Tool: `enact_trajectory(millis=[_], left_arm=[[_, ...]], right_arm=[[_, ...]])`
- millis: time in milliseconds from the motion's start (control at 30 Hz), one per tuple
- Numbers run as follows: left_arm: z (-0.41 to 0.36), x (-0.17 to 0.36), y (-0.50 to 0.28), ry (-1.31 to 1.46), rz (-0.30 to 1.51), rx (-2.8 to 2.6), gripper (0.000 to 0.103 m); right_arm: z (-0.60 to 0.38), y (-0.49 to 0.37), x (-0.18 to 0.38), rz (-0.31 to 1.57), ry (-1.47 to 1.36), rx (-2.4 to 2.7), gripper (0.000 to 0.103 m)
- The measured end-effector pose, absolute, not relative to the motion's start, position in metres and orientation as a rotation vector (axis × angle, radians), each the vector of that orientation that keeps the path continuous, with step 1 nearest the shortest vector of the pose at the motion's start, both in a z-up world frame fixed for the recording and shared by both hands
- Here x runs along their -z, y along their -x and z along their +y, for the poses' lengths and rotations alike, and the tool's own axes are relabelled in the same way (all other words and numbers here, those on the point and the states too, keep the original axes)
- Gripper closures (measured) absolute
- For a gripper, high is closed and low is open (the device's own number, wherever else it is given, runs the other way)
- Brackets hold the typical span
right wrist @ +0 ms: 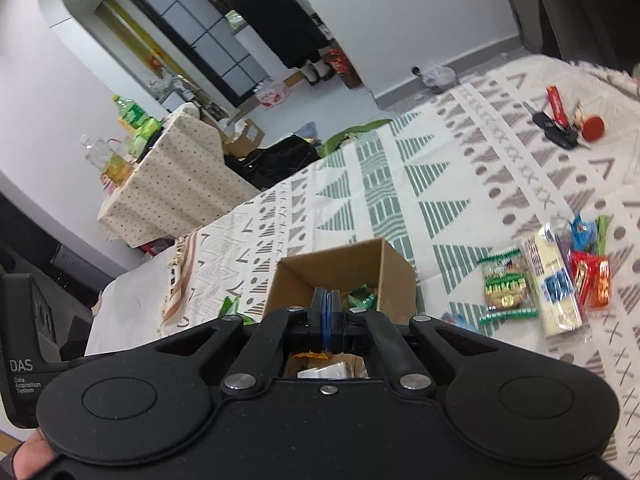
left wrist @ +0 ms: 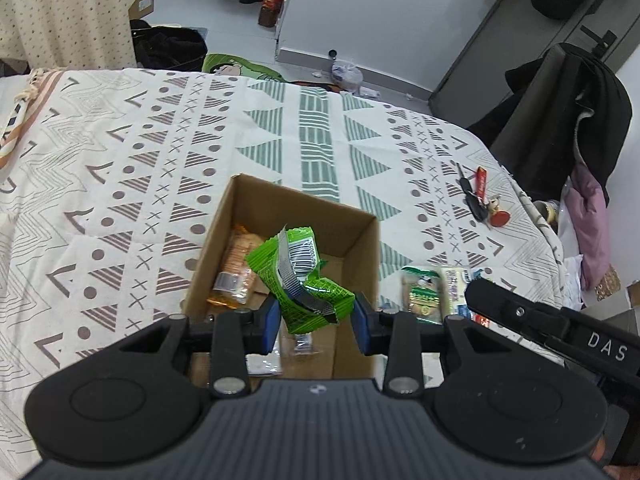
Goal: Organize snacks
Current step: 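Carry green candy in left tool and blue candy in right tool over the box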
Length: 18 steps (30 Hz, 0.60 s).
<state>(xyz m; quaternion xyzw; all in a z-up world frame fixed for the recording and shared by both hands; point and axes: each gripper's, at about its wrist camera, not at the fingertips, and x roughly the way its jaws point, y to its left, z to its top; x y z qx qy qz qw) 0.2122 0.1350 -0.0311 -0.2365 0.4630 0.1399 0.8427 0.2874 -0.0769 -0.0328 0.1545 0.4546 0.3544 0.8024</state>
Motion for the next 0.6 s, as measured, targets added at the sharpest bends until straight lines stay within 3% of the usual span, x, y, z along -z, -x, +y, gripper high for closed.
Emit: enact_trajectory(millis=[200, 333, 600], left_arm=[[0.145, 0.05, -0.212, 0.519, 1.002, -0.298, 0.067], [0.148, 0.065, -0.215, 0.526, 1.029, -0.294, 0.067], [0.161, 0.091, -0.227, 0.538, 1.073, -0.301, 0.066]], right_arm=[[-0.087, -0.293, 0.063, 1.058, -0.367, -0.672, 0.096], [-0.088, -0.295, 0.083, 1.108, -0.383, -0.625, 0.083], [-0.081, -0.308, 0.124, 1.198, -0.433, -0.547, 0.071]])
